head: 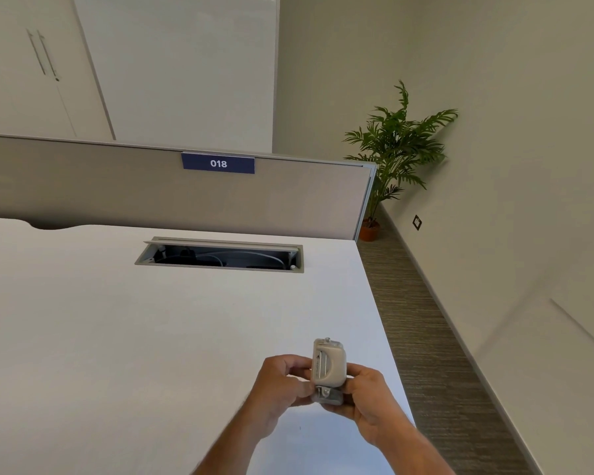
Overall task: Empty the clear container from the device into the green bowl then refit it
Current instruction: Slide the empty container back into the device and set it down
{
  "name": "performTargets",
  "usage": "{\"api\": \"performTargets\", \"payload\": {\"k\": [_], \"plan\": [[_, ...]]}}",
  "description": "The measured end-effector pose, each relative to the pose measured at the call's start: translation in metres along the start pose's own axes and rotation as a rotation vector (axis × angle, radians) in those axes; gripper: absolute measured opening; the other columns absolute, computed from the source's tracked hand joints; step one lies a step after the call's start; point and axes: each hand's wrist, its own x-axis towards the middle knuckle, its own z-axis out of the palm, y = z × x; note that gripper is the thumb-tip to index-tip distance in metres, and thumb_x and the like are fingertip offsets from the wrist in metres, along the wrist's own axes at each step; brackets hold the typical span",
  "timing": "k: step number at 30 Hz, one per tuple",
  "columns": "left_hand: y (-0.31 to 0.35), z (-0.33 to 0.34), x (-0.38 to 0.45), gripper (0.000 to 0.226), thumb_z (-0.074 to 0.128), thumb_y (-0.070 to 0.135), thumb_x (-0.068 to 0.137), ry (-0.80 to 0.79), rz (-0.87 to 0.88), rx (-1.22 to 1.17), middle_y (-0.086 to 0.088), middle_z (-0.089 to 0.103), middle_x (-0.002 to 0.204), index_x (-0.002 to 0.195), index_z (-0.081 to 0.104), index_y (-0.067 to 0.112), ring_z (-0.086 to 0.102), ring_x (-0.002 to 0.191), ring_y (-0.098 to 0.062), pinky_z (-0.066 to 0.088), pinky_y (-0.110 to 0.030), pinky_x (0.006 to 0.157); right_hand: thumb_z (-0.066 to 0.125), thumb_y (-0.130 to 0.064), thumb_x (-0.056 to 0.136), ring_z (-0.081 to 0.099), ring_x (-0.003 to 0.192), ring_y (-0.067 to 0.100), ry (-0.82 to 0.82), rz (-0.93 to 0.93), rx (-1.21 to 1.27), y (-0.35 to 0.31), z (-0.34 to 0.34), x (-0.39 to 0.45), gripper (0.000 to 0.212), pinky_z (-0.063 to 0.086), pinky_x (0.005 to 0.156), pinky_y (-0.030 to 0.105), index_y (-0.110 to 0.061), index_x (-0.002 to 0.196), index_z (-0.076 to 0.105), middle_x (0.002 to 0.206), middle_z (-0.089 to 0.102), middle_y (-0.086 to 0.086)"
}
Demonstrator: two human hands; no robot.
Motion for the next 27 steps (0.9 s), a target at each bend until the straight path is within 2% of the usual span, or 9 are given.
{"api": "performTargets", "payload": {"k": [2,5,11,17,21,24,26,27], "plan": [[0.001,0.002,0.001,0.036,0.065,-0.022,0.076,0.018,-0.009,0.023,-0.025,0.070,0.100,0.099,0.074,0.004,0.071,0.081,-0.026,0.063,-0.035,0.071,0.036,0.020,0.085,0.079,0.082,0.036,0.005,0.003,0.004,0.002,0.001,0.000,0.050,0.064,0.064,0.038,-0.008,0.102,0.074,0.089,0.082,0.019],[0.002,0.004,0.002,0.034,0.065,-0.023,0.074,0.044,-0.028,0.047,-0.017,0.071,0.089,0.095,0.074,0.003,0.069,0.076,-0.027,0.063,-0.036,0.069,0.036,0.020,0.086,0.079,0.082,0.036,0.003,0.006,0.008,0.004,0.002,-0.002,0.050,0.064,0.064,0.038,-0.009,0.102,0.074,0.088,0.082,0.018],[0.001,0.003,0.005,0.034,0.064,-0.025,0.076,0.047,-0.028,0.041,-0.017,0.068,0.088,0.093,0.072,0.002,0.068,0.071,-0.026,0.063,-0.033,0.063,0.044,0.015,0.085,0.079,0.084,0.037,0.009,0.022,-0.014,-0.003,-0.001,-0.003,0.040,0.064,0.065,0.039,-0.003,0.105,0.074,0.090,0.081,0.021],[-0.003,0.005,0.006,0.035,0.061,-0.026,0.076,0.031,-0.044,0.042,-0.015,0.067,0.088,0.091,0.071,0.004,0.067,0.068,-0.024,0.062,-0.034,0.062,0.047,0.011,0.088,0.078,0.082,0.039,0.016,-0.058,-0.014,-0.011,0.000,-0.002,0.046,0.063,0.064,0.042,-0.021,0.112,0.071,0.095,0.081,0.022],[-0.007,0.006,0.008,0.035,0.062,-0.026,0.076,0.043,-0.068,0.037,-0.015,0.068,0.090,0.094,0.071,0.003,0.067,0.072,-0.024,0.059,-0.029,0.057,0.047,0.015,0.084,0.078,0.078,0.040,0.011,-0.080,-0.026,-0.012,0.002,0.000,0.053,0.064,0.060,0.042,-0.026,0.097,0.078,0.090,0.080,0.025],[-0.011,0.003,0.011,0.034,0.059,-0.028,0.077,0.049,-0.088,-0.001,-0.017,0.068,0.090,0.095,0.070,0.000,0.068,0.072,-0.026,0.059,-0.030,0.058,0.053,0.010,0.083,0.078,0.083,0.036,0.061,-0.112,-0.072,-0.009,0.005,0.000,0.043,0.063,0.064,0.038,-0.019,0.108,0.073,0.090,0.081,0.021],[-0.013,0.000,0.012,0.035,0.058,-0.029,0.078,0.064,-0.099,-0.008,-0.017,0.068,0.090,0.094,0.070,-0.001,0.068,0.074,-0.027,0.060,-0.031,0.058,0.058,0.003,0.087,0.077,0.086,0.035,0.183,-0.161,-0.084,-0.005,0.006,0.001,0.030,0.060,0.063,0.033,-0.013,0.108,0.072,0.092,0.080,0.020],[-0.014,-0.002,0.013,0.035,0.057,-0.029,0.079,0.077,-0.103,-0.008,-0.017,0.068,0.090,0.094,0.069,-0.001,0.068,0.074,-0.027,0.060,-0.032,0.058,0.061,-0.002,0.090,0.075,0.081,0.032,0.252,-0.189,-0.083,-0.003,0.006,0.001,0.021,0.057,0.062,0.032,-0.010,0.104,0.073,0.091,0.079,0.019]]}}
